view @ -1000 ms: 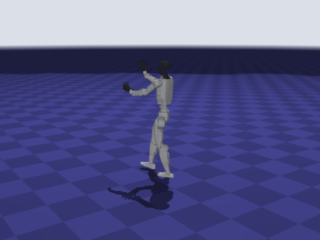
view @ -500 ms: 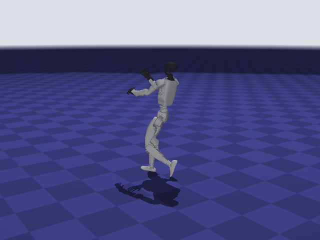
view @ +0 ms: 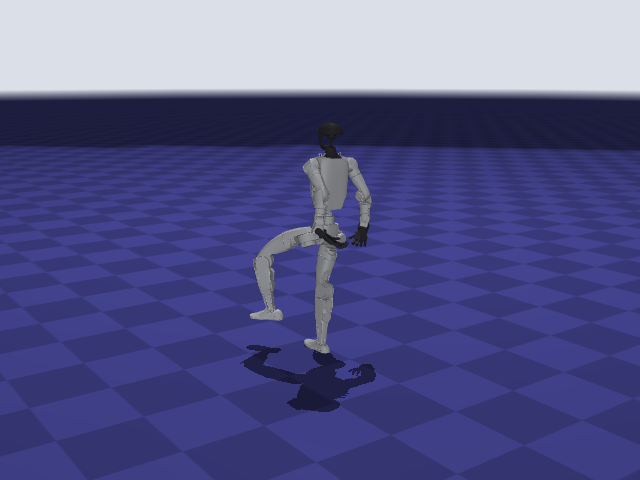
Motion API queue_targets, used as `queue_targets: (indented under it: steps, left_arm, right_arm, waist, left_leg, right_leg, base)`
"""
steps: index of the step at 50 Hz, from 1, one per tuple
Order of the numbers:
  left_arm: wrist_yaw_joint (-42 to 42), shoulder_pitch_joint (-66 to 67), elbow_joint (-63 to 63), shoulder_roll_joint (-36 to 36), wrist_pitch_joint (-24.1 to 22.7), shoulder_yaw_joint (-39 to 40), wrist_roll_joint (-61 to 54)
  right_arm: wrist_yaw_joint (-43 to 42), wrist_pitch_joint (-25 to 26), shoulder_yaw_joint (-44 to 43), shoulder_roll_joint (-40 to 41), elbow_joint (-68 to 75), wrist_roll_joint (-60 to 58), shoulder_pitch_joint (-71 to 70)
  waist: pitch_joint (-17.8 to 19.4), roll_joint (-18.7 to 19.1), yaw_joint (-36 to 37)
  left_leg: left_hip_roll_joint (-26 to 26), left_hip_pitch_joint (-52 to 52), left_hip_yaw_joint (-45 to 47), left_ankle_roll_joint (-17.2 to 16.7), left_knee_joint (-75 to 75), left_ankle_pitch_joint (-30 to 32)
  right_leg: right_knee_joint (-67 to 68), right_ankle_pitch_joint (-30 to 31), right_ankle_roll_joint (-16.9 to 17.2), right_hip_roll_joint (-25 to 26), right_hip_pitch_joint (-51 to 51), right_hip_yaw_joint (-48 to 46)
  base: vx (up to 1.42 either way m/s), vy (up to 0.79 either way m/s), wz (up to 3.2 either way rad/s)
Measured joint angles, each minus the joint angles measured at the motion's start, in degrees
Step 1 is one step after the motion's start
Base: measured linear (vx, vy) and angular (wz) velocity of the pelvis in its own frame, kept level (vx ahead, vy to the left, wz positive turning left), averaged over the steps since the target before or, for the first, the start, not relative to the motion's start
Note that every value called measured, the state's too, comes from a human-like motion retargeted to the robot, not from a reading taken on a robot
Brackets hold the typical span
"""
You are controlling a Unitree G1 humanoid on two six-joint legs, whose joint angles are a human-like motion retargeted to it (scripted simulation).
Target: Kungfu
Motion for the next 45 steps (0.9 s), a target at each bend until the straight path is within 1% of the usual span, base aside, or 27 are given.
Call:
queue_targets:
  steps: [2,5,8,10,13,15,17,18,20,22,23,25,27,30,31,32,33,34,35,36,37,38,40,41,42,43,45]
  left_arm:
    - [-3.99,0.79,-3.15,2.85,-3.65,-0.56,-1.38]
    - [-4.55,-0.42,-5.07,5.18,-3.74,-0.38,-2.75]
    - [-3.67,-2.82,-4.47,7.05,-1.52,1.39,-2.59]
    - [-3.98,-4.82,-4.99,8.45,0.44,3.76,0.56]
    - [-0.78,-9.02,-9.73,10.15,6.50,10.24,12.89]
    - [4.62,-12.78,-14.04,10.73,10.80,14.96,18.28]
    - [9.25,-17.91,-18.68,11.18,14.64,18.18,15.08]
    - [10.10,-21.06,-21.06,11.51,15.90,18.88,10.13]
    - [11.17,-28.08,-26.19,12.11,17.94,18.29,-3.58]
    - [14.96,-35.65,-31.55,12.57,16.92,14.53,-18.91]
    - [17.80,-39.43,-34.22,12.74,15.36,11.95,-25.67]
    - [23.79,-46.83,-39.06,12.08,11.71,6.92,-35.26]
    - [28.12,-53.90,-42.14,10.34,8.12,2.51,-41.26]
    - [32.19,-62.86,-44.80,6.72,4.13,-4.58,-50.68]
    - [32.67,-65.58,-45.05,5.44,3.52,-7.30,-54.79]
    - [32.59,-68.09,-45.19,4.01,2.63,-9.93,-59.10]
    - [31.39,-70.17,-45.10,2.29,1.18,-12.36,-63.83]
    - [29.62,-71.08,-44.53,0.18,0.03,-14.68,-68.20]
    - [27.57,-71.41,-43.73,-2.12,-0.96,-16.94,-72.39]
    - [24.54,-70.40,-41.81,-3.07,-1.52,-17.37,-75.78]
    - [21.45,-69.50,-39.60,-3.95,-1.75,-17.71,-78.37]
    - [18.25,-68.84,-36.78,-4.69,-1.32,-17.89,-79.35]
    - [14.48,-67.63,-30.59,-6.70,-1.43,-18.65,-77.74]
    - [14.27,-66.88,-27.02,-8.09,-2.40,-19.36,-76.56]
    - [13.92,-66.06,-23.32,-9.60,-3.27,-20.18,-75.76]
    - [13.25,-65.13,-19.35,-11.35,-3.93,-21.23,-75.76]
    - [11.87,-63.21,-14.86,-12.59,-2.67,-22.62,-77.47]
  right_arm:
    - [0.25,-0.34,1.29,3.53,-0.13,5.46,1.94]
    - [0.22,-0.82,0.71,7.09,-1.69,8.45,3.83]
    - [0.59,-2.89,-0.28,8.03,-0.86,10.56,3.94]
    - [-0.12,-3.42,-0.71,6.91,0.43,8.39,3.37]
    - [-1.38,-3.04,-2.86,5.03,3.22,-0.10,2.02]
    - [-5.85,-1.38,-4.65,4.24,4.99,-7.31,0.77]
    - [-15.92,3.35,-5.92,3.92,5.68,-12.17,-1.37]
    - [-21.63,5.09,-6.59,3.93,5.72,-12.38,-2.68]
    - [-31.34,5.10,-8.22,3.81,4.84,-7.98,-5.80]
    - [-35.16,2.28,-9.97,3.82,2.76,2.00,-10.02]
    - [-35.33,1.16,-10.82,4.07,1.66,8.00,-12.59]
    - [-34.11,-0.03,-11.73,5.29,-0.57,21.15,-18.25]
    - [-31.93,-0.24,-12.01,7.60,-2.57,34.56,-24.58]
    - [-29.23,0.12,-11.61,12.22,-5.45,52.31,-33.68]
    - [-28.97,0.72,-10.35,13.59,-6.59,57.23,-36.31]
    - [-28.66,1.42,-8.75,14.77,-7.72,61.92,-38.86]
    - [-28.25,2.32,-6.47,15.59,-8.82,66.14,-41.24]
    - [-27.61,3.41,-3.59,17.13,-9.94,69.76,-42.69]
    - [-26.86,4.60,-0.42,19.04,-11.07,73.09,-43.66]
    - [-24.55,6.10,4.37,21.84,-11.30,74.80,-43.76]
    - [-21.98,7.84,8.60,24.21,-10.96,76.40,-44.45]
    - [-18.87,10.06,11.70,25.75,-9.47,77.79,-46.30]
    - [-14.58,18.15,15.13,26.60,-7.70,79.20,-50.13]
    - [-13.75,19.95,15.83,26.88,-7.25,79.90,-50.88]
    - [-13.26,21.10,16.40,27.01,-6.84,80.55,-51.29]
    - [-13.42,20.94,16.69,26.81,-6.50,81.09,-51.01]
    - [-13.93,20.85,17.49,26.46,-6.24,80.20,-50.28]
  waist:
    - [-1.57,0.48,0.15]
    - [-4.48,-0.09,-2.60]
    - [-8.01,-1.90,-5.41]
    - [-10.22,-3.22,-7.24]
    - [-12.07,-3.94,-8.01]
    - [-12.12,-3.89,-7.30]
    - [-11.37,-3.71,-5.47]
    - [-10.88,-3.74,-4.37]
    - [-9.93,-4.03,-2.30]
    - [-8.82,-3.86,-1.06]
    - [-8.16,-3.47,-0.40]
    - [-6.86,-2.15,1.31]
    - [-5.14,0.46,3.29]
    - [-2.08,4.75,6.16]
    - [-0.62,6.14,7.46]
    - [0.88,7.02,8.69]
    - [2.45,6.88,9.76]
    - [3.56,6.59,9.06]
    - [4.45,6.24,7.47]
    - [3.63,3.84,8.63]
    - [3.19,4.06,8.17]
    - [3.49,9.53,4.51]
    - [5.87,16.85,3.65]
    - [6.88,16.85,4.70]
    - [7.61,16.24,5.43]
    - [7.79,14.40,5.54]
    - [8.04,12.54,5.16]
  left_leg:
    - [4.59,2.04,-0.31,0.11,17.33,-2.50]
    - [-0.22,6.07,-2.22,-3.78,35.96,-1.48]
    - [-3.56,11.60,-0.24,-4.72,49.87,-3.21]
    - [-6.23,13.72,0.60,-4.87,55.02,-5.21]
    - [-9.03,12.03,1.24,-3.98,54.45,-8.04]
    - [-8.33,9.20,0.52,-1.51,49.65,-9.70]
    - [-6.51,6.10,-0.04,0.55,40.28,-10.55]
    - [-6.80,4.63,-0.32,0.46,34.06,-10.04]
    - [-9.86,2.47,-1.55,-2.14,19.40,-7.75]
    - [-12.90,2.14,-4.23,-5.78,3.30,-4.29]
    - [-13.86,2.62,-5.89,-7.44,-4.84,-2.23]
    - [-15.46,4.84,-11.26,-12.44,-21.94,2.64]
    - [-15.87,8.20,-21.33,-17.58,-37.05,6.17]
    - [-15.31,13.67,-38.61,-18.26,-48.57,6.47]
    - [-14.31,15.77,-41.21,-18.47,-49.37,7.04]
    - [-13.88,17.62,-40.25,-18.92,-49.54,5.33]
    - [-14.60,18.98,-32.12,-19.86,-48.44,-0.94]
    - [-15.79,17.67,-28.81,-20.18,-44.03,-4.21]
    - [-17.21,15.01,-27.91,-20.18,-37.98,-5.98]
    - [-15.19,13.24,-21.32,-20.18,-36.46,-8.39]
    - [-12.94,10.41,-17.95,-20.18,-33.91,-10.95]
    - [-10.24,5.49,-21.00,-20.18,-29.31,-13.82]
    - [-3.20,-3.17,-24.74,-20.18,-21.37,-17.89]
    - [-1.21,-5.30,-23.39,-19.50,-18.44,-19.27]
    - [-0.41,-6.66,-21.00,-18.02,-15.79,-20.89]
    - [-2.00,-6.44,-16.52,-14.92,-13.71,-22.98]
    - [-2.10,-6.60,-12.33,-12.12,-10.83,-26.23]
  right_leg:
    - [0.32,-1.37,0.01,1.74,-0.46,0.06]
    - [-2.10,-2.11,0.81,1.53,-1.12,-1.10]
    - [-3.67,-2.71,1.28,-0.13,-2.21,-1.26]
    - [-4.18,-3.16,2.31,-2.03,-2.98,-1.23]
    - [-5.32,-3.61,3.64,-3.09,-3.07,-0.59]
    - [-5.92,-3.94,4.20,-2.50,-2.36,-0.02]
    - [-5.90,-4.33,4.70,-1.70,-1.39,1.89]
    - [-5.77,-4.51,5.08,-1.64,-0.85,3.22]
    - [-5.46,-4.93,5.98,-2.29,0.17,5.77]
    - [-5.15,-5.37,6.74,-2.93,1.24,7.68]
    - [-5.00,-5.60,7.00,-3.14,1.83,8.57]
    - [-4.56,-5.95,7.52,-3.36,2.88,10.81]
    - [-2.90,-6.77,8.28,-2.97,3.37,13.32]
    - [2.05,-9.15,11.27,-4.91,1.95,15.55]
    - [5.33,-10.79,12.77,-6.18,0.64,16.26]
    - [9.07,-12.66,14.91,-8.80,-0.99,17.02]
    - [13.76,-14.95,18.33,-14.12,-3.27,17.89]
    - [17.34,-14.74,20.62,-16.94,-5.46,18.60]
    - [20.37,-13.27,22.34,-18.51,-7.61,19.24]
    - [25.19,-11.12,24.90,-19.70,-14.44,24.13]
    - [28.37,-8.41,27.23,-19.97,-19.76,24.64]
    - [28.26,-4.59,29.10,-18.40,-22.05,16.41]
    - [27.68,3.19,29.73,-14.88,-27.69,2.35]
    - [28.36,5.64,29.73,-15.17,-30.24,-0.65]
    - [28.99,7.45,29.73,-17.15,-32.51,-3.02]
    - [29.53,7.98,29.73,-22.50,-34.21,-4.12]
    - [28.16,7.33,26.73,-27.39,-36.10,-6.60]
  base:
    - [0.46,-0.19,0.53]
    - [0.32,-0.21,0.99]
    - [0.42,-0.25,0.87]
    - [0.39,-0.12,0.67]
    - [0.37,0.00,0.23]
    - [0.40,0.03,-0.39]
    - [0.33,0.06,-0.97]
    - [0.34,0.08,-1.27]
    - [0.33,0.08,-1.35]
    - [0.39,0.06,-1.29]
    - [0.46,0.10,-1.47]
    - [0.38,0.18,-1.84]
    - [0.34,0.30,-2.29]
    - [0.40,0.52,-2.59]
    - [0.39,0.81,-3.01]
    - [0.45,1.11,-3.26]
    - [0.45,1.16,-2.87]
    - [0.46,1.04,-2.22]
    - [0.44,0.67,-2.83]
    - [0.34,0.54,-3.33]
    - [0.07,0.57,-2.92]
    - [-0.19,0.64,-1.79]
    - [-0.32,0.52,-2.07]
    - [-0.15,0.42,-2.80]
    - [0.04,0.62,-2.34]
    - [0.11,0.72,-1.75]
    - [0.13,0.55,-1.24]
